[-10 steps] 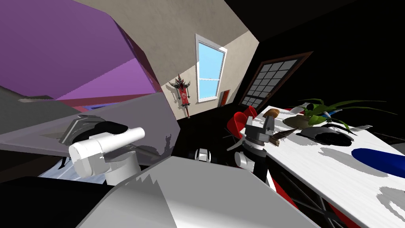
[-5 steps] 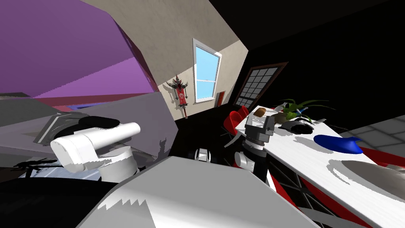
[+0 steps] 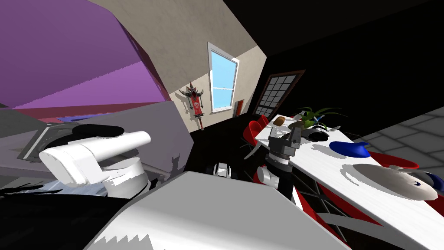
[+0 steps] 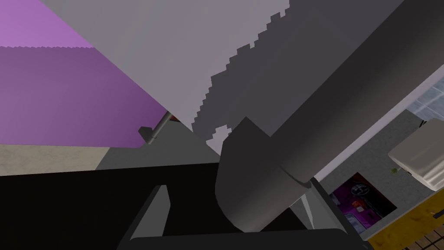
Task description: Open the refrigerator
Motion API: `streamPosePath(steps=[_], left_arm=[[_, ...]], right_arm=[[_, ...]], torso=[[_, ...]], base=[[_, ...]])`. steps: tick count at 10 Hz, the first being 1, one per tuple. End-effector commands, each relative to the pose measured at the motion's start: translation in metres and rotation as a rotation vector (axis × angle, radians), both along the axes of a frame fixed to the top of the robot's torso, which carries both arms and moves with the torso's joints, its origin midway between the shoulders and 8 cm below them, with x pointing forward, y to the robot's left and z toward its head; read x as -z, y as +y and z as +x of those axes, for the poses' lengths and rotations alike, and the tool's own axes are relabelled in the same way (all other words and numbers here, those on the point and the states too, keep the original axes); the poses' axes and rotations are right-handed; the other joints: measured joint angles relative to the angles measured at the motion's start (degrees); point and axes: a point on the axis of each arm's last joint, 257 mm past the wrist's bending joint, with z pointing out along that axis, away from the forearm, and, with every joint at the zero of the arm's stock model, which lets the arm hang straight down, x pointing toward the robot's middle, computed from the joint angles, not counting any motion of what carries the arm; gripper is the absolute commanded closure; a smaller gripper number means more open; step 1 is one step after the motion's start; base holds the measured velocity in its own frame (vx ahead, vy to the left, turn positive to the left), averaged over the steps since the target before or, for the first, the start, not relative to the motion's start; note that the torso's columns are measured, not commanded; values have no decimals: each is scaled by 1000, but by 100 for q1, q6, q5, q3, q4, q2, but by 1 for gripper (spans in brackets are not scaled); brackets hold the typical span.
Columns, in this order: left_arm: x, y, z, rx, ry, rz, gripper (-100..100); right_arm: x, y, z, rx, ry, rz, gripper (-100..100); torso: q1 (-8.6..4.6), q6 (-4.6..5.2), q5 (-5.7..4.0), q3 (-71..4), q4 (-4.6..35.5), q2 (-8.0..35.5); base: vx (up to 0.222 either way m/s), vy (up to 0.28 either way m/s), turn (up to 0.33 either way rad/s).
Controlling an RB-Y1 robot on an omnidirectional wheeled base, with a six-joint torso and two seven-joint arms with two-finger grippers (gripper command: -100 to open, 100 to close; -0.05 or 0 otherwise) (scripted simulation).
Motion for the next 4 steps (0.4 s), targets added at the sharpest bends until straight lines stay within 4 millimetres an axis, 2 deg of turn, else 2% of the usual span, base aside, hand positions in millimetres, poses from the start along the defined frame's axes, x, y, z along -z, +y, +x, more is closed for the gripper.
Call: streamPosePath(steps=[1, 4], left_arm=[[0, 0, 0, 0, 0, 0, 0], [0, 0, 0, 0, 0, 0, 0]], right_arm=[[0, 0, 0, 0, 0, 0, 0], [0, 0, 0, 0, 0, 0, 0]], torso=[[27, -3, 23, 10, 0, 6], [50, -4, 38, 21, 3, 17]], base=[[0, 0, 0], [0, 0, 0]])
